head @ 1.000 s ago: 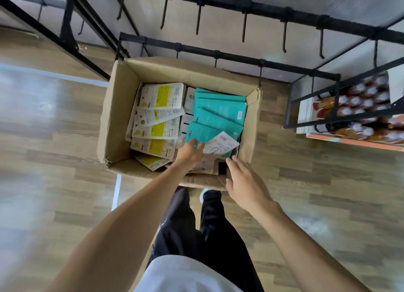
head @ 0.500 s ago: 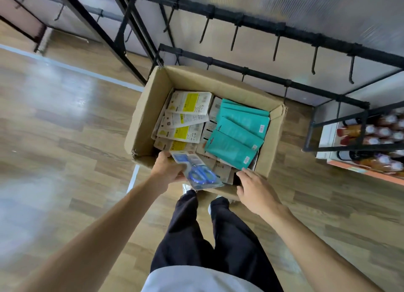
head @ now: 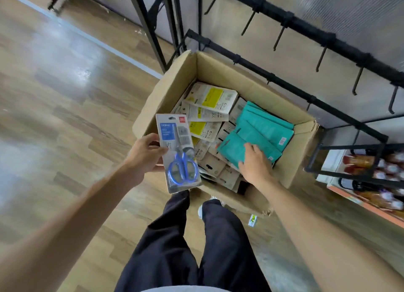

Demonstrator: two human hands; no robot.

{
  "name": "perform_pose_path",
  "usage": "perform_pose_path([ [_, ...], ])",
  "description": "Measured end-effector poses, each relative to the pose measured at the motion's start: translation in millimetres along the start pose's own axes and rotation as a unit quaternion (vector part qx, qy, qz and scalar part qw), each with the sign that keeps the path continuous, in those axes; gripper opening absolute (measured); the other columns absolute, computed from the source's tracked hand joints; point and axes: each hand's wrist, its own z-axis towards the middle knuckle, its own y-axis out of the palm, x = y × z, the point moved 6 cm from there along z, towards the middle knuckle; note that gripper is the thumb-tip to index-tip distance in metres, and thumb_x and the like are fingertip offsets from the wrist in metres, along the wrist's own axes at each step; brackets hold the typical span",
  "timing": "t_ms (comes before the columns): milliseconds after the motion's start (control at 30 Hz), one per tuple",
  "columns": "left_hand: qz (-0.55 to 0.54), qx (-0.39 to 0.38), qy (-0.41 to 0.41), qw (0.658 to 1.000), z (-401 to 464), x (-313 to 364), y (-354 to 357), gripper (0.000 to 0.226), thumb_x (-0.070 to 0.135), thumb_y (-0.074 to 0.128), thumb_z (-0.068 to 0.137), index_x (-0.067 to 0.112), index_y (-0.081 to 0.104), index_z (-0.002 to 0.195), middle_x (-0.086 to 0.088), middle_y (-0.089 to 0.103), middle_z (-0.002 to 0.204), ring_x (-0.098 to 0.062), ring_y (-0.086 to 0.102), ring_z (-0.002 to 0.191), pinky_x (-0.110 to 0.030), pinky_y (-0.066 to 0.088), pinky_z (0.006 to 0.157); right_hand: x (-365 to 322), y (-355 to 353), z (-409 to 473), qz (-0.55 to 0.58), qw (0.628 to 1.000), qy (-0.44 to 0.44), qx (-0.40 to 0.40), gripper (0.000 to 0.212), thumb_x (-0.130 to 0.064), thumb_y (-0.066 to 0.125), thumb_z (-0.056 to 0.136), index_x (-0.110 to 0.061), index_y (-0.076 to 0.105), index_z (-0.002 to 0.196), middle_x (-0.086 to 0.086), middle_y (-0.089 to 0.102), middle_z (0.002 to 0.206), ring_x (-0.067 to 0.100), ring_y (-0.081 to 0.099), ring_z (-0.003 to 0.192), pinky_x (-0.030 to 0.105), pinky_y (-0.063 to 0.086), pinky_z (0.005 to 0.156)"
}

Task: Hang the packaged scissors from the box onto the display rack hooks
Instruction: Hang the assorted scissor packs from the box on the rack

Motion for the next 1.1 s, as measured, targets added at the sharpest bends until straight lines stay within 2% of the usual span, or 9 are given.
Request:
perform_pose_path([
  [133,-0.016,-0.011,0.023,1.0,1.3,-4.0,-4.9,0.016,0.009,0.058,0.098,0.023,0.063,0.103,0.004,0.076,0.082,-0.009,0.074,0.07,-0.027,0.057,0.052,1.9,0.3,8.6,0.035,0.993,0.084,0.073,0.061,-0.031,0.079,0.083,-0.016,0.047,0.132,0.008,0.048,0.132,0.027,0.05,0.12,0.043,0.051,0.088],
  [333,0.001,-0.029,0.049,0.998,0.6,-7.7,0.4,0.015,0.01,0.058,0.098,0.024,0.063,0.1,0.011,0.075,0.074,-0.006,0.072,0.066,-0.021,0.054,0.048,2.0,4.1,9.8,0.053,0.994,0.043,0.082,0.018,-0.024,0.07,0.092,-0.019,0.057,0.104,0.0,0.059,0.112,0.02,0.061,0.102,0.03,0.045,0.071],
  [500,0.01,-0.046,0.053,0.997,5.4,-8.5,1.3,0.013,0.01,0.058,0.098,0.021,0.064,0.103,0.006,0.077,0.083,-0.01,0.074,0.074,-0.024,0.057,0.053,-12.4,22.9,-4.1,-0.056,0.996,-0.061,0.045,0.054,-0.05,0.074,0.083,-0.019,0.048,0.119,0.002,0.048,0.116,0.021,0.053,0.107,0.037,0.055,0.077],
  [600,0.01,-0.057,0.051,0.997,9.3,-10.0,2.8,0.015,0.013,0.059,0.098,0.026,0.063,0.103,0.008,0.077,0.085,-0.01,0.074,0.079,-0.025,0.058,0.055,-15.4,42.5,-8.9,-0.108,0.994,-0.011,0.021,0.087,-0.06,0.074,0.079,-0.014,0.033,0.141,0.01,0.037,0.135,0.027,0.043,0.123,0.039,0.055,0.086],
  [667,0.017,-0.062,0.054,0.996,13.7,-13.6,3.0,0.015,0.014,0.059,0.098,0.027,0.064,0.103,0.008,0.077,0.087,-0.009,0.074,0.08,-0.025,0.058,0.055,-18.0,45.9,-8.7,-0.117,0.992,0.017,0.042,0.09,-0.054,0.076,0.078,-0.014,0.03,0.144,0.011,0.035,0.139,0.029,0.04,0.126,0.041,0.055,0.086],
  [767,0.019,-0.066,0.064,0.996,14.6,-14.3,3.3,0.014,0.015,0.058,0.098,0.027,0.063,0.104,0.01,0.076,0.087,-0.007,0.073,0.08,-0.025,0.057,0.054,-21.2,39.1,-8.4,-0.099,0.992,0.052,0.066,0.076,-0.039,0.076,0.081,-0.013,0.034,0.138,0.011,0.04,0.134,0.028,0.044,0.121,0.039,0.053,0.081],
  [933,0.083,-0.085,0.112,0.987,-9.7,0.9,3.4,0.018,0.01,0.057,0.099,0.027,0.064,0.1,0.002,0.077,0.087,-0.015,0.074,0.083,-0.033,0.061,0.062,-11.7,-21.3,-32.5,0.054,0.985,0.038,0.157,0.022,-0.019,0.061,0.096,-0.013,0.062,0.117,0.006,0.058,0.113,0.025,0.061,0.1,0.031,0.043,0.07],
  [1000,0.168,-0.07,0.173,0.968,-28.8,18.8,-1.7,0.017,0.011,0.057,0.094,0.026,0.063,0.091,0.005,0.073,0.076,-0.014,0.069,0.07,-0.036,0.059,0.066,-0.9,-65.4,-54.6,0.146,0.966,0.054,0.206,0.019,-0.016,0.062,0.096,-0.011,0.069,0.113,0.007,0.065,0.11,0.024,0.064,0.097,0.027,0.042,0.069],
  [1100,0.221,-0.075,0.244,0.941,-67.4,52.4,-4.4,0.016,0.014,0.056,0.09,0.026,0.055,0.08,0.011,0.059,0.059,-0.005,0.048,0.051,-0.028,0.042,0.057,6.7,-134.6,-99.5,0.246,0.931,0.063,0.261,0.017,-0.011,0.059,0.098,-0.005,0.069,0.11,0.011,0.068,0.109,0.024,0.065,0.097,0.033,0.053,0.075],
])
